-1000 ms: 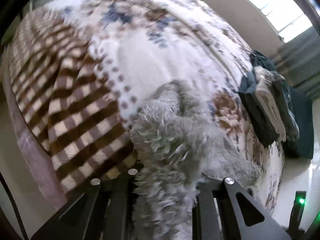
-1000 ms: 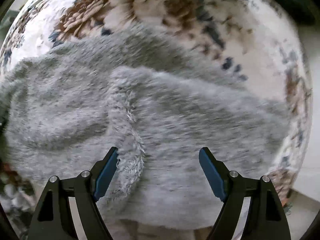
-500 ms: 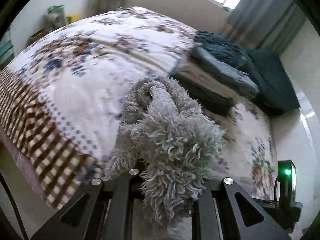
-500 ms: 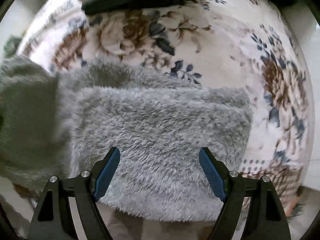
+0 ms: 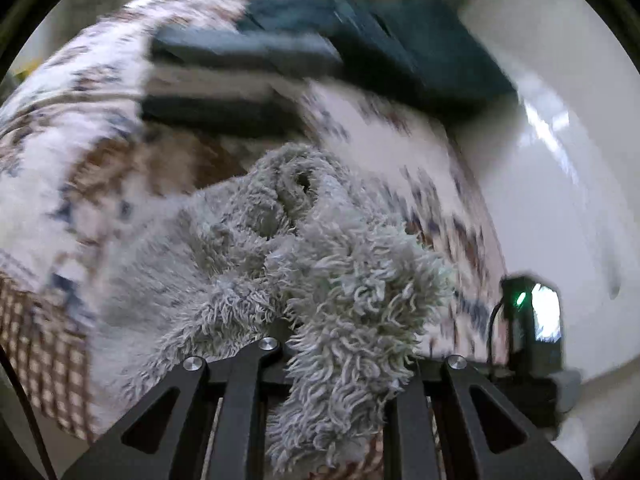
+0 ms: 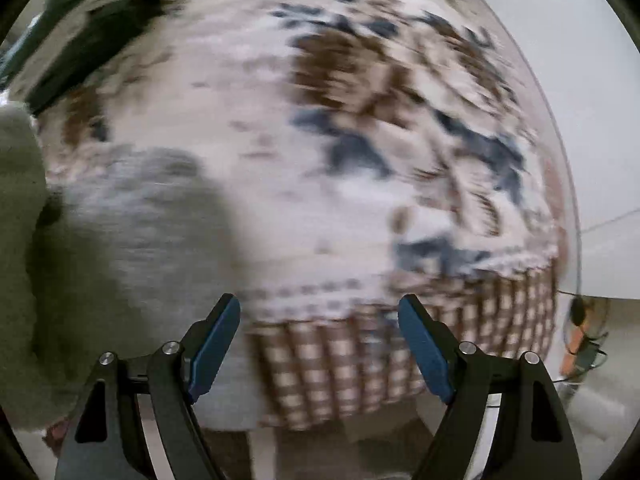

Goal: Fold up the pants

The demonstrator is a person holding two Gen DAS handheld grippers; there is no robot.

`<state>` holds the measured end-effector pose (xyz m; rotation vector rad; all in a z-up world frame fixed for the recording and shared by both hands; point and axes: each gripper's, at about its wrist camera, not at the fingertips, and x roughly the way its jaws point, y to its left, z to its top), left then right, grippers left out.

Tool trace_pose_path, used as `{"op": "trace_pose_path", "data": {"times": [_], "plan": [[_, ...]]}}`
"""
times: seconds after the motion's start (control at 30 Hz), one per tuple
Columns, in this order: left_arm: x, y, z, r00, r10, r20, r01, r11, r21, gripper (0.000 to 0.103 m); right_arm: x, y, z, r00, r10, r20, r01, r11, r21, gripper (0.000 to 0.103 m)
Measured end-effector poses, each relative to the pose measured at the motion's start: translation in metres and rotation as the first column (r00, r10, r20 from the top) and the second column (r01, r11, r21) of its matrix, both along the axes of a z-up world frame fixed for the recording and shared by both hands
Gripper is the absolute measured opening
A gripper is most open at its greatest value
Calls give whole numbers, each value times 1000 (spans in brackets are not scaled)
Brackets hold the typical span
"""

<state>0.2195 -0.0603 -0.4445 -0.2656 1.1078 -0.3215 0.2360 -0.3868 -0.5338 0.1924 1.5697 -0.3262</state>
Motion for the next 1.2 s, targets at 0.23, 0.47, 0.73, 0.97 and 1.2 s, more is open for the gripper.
{"op": "trace_pose_path", "data": {"times": [0.23,0.47,0.73,0.97,1.2], "plan": [[-1,-62,-59,961,-73,-267,96,993,74,33,-30,-47,-19,999,-42,-6,43,998,35,83],[-13,-37,3,979,-81,-188,104,987,118,103,-34,-43,-5,993,-107,56,90,965,246,83],[14,50,5,982,133,-135,-62,898,435,103,4,19,10,989,-107,102,41,862,506,84],[21,122,-39,936,284,-208,-147,852,502,103,28,98,12,985,4,173,-98,837,538,84],[26,124,-63,938,250,-241,-98,856,507,103,36,119,-28,985,140,96,-167,899,404,20]]}}
